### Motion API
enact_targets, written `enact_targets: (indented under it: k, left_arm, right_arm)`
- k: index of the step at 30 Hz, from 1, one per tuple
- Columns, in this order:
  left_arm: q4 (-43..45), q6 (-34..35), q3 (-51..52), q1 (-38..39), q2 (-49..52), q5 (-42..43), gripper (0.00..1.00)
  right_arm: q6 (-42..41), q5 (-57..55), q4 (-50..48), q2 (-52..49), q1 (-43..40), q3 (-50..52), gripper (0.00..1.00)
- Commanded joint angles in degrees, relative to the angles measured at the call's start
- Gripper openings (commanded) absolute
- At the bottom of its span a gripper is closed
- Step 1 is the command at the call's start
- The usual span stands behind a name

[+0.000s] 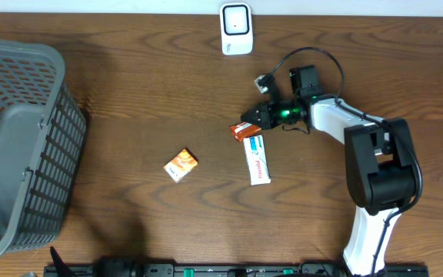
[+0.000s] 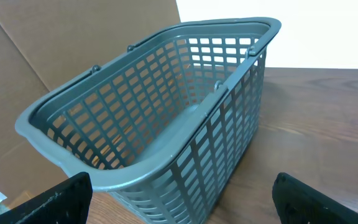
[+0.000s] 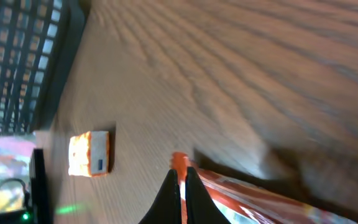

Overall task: Scan the item barcode
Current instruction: 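Lower the right gripper onto the red candy bar and close on it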

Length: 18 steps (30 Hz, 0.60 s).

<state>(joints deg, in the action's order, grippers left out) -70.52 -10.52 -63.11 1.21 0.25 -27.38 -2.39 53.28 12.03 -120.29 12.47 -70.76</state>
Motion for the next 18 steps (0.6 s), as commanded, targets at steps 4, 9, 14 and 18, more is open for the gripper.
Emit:
enact_targets:
  k: [4,9,14,18]
  left_arm:
    - [0.02,0.11,-0.11,-0.26,-0.07,-0.31,0.93]
    - [0.0,0.13,-0.11,-0.26,-0.07,-0.31,0.93]
    - [0.0,0.13,-0.11,-0.26,-0.07,-0.31,0.93]
    - [0.0,0.13,-0.11,-0.26,-0.07,-0.31,0.93]
  right_arm:
    - [0.17,-2.08,2.47,0.63,-1.62,0.83,0.01]
    - [0.33,-2.64,-0.37,0.15,0.24,3.85,0.01]
    - [0.31,-6.71,-1.11,0.15,0.87,5.75,0.01]
    - [0.28,-5.64,-2.4,0.59,0.55,5.42,0.01]
